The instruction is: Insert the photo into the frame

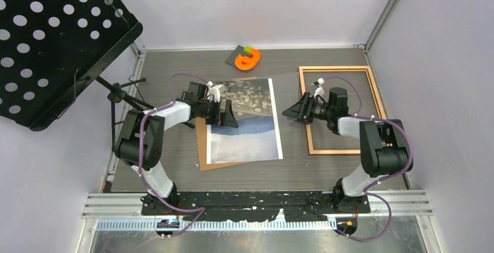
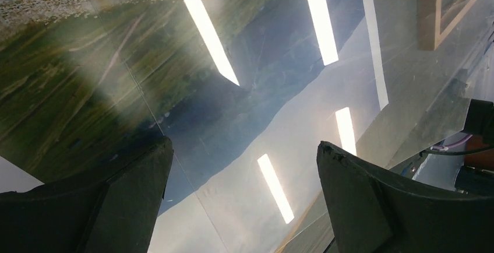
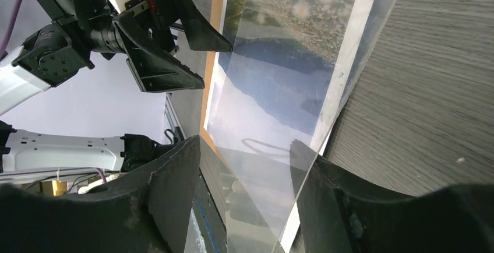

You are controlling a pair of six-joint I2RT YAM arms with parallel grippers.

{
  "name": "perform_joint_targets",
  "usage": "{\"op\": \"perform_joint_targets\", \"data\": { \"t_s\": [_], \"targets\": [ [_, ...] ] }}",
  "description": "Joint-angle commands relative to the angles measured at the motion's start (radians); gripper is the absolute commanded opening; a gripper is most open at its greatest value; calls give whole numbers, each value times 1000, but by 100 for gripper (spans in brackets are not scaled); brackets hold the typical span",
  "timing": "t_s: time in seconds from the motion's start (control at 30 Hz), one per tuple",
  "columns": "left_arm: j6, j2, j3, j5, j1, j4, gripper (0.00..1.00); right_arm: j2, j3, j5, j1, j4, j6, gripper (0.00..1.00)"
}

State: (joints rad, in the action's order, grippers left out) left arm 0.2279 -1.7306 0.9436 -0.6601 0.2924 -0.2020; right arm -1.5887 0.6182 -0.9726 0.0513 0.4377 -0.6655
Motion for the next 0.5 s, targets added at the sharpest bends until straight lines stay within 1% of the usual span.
{"op": "perform_joint_targets", "data": {
  "t_s": [0.0,0.1,0.2,0.27,0.3,0.33,0.37,0.4,0.43,0.47],
  "targets": [
    [-2,-14,-35,-13,11,-30,99,-9,28,-10,9,-20,28,62],
    [-5,-9,-36,-19,11,-28,99,-14,56,32,21,-88,80,57],
    [-15,-1,-38,-21,17,-26,99,-21,79,55,40,-132,100,50],
    [-19,6,-41,-26,20,-23,99,-26,92,55,43,-137,105,42],
    [-20,11,-42,-29,21,-22,99,-28,96,54,44,-148,108,35],
    [-23,17,-44,-32,21,-18,99,-29,108,53,44,-156,119,31],
    [-25,24,-45,-36,21,-17,99,-29,114,52,43,-173,124,23],
    [-26,33,-45,-38,21,-15,99,-25,123,52,44,-181,134,19],
    [-28,42,-45,-39,21,-13,99,-22,128,54,44,-199,139,12],
    [-30,50,-45,-40,21,-14,99,-14,139,56,44,-210,152,9]
  ]
}}
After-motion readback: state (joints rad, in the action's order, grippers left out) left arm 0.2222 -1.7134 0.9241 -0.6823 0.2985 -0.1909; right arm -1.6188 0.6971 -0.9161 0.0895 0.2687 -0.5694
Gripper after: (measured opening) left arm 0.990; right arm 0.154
